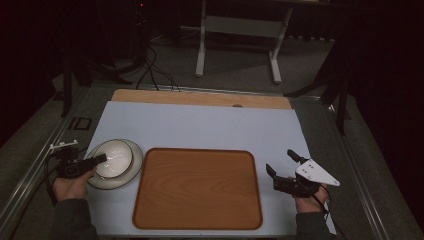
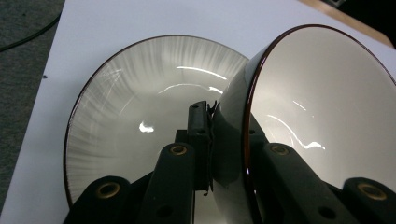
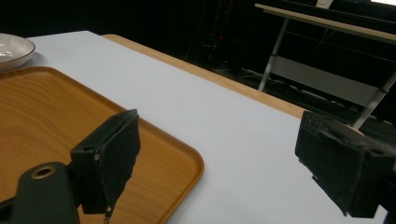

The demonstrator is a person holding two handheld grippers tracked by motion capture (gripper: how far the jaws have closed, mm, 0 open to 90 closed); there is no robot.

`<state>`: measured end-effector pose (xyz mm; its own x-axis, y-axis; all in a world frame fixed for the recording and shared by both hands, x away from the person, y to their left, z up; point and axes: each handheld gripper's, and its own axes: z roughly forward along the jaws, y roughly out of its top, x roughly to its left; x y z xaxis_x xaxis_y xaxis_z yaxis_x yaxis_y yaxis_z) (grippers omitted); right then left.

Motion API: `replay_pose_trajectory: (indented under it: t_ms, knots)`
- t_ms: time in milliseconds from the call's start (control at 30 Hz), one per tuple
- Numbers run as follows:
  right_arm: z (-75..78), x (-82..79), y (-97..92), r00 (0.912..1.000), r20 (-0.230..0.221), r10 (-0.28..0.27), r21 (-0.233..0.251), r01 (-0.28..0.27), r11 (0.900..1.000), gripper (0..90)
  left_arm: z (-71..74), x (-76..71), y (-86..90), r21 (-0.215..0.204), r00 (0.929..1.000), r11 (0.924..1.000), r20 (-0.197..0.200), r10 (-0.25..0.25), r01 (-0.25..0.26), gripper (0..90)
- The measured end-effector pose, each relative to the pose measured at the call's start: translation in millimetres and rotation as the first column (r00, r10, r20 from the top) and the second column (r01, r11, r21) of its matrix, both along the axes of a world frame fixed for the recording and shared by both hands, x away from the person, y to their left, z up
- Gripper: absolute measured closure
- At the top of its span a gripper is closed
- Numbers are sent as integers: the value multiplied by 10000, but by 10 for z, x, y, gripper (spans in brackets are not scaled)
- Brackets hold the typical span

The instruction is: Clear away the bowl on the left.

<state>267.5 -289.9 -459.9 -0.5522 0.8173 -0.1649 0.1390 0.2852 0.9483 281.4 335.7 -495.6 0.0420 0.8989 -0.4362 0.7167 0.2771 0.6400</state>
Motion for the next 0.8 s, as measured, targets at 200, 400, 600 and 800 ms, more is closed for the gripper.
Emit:
replay_pose_trajectory:
  t_ms: [200,400,600,800]
  knots:
    - [1,0,-2,10000,8,17,5,-17,10000,135,51,-20,-21,-42,9998,10000,187,-16,17,817]
    - [3,-2,-5,10000,21,9,26,-10,10000,135,99,-43,-34,-185,9990,9998,436,32,-24,817]
    - [3,-4,-4,10000,22,7,11,-7,10000,135,162,-69,-53,-182,9975,9998,711,40,-27,817]
    - [5,-5,-5,10000,31,5,18,-5,10000,135,203,-79,-73,-202,9961,9998,884,46,-28,816]
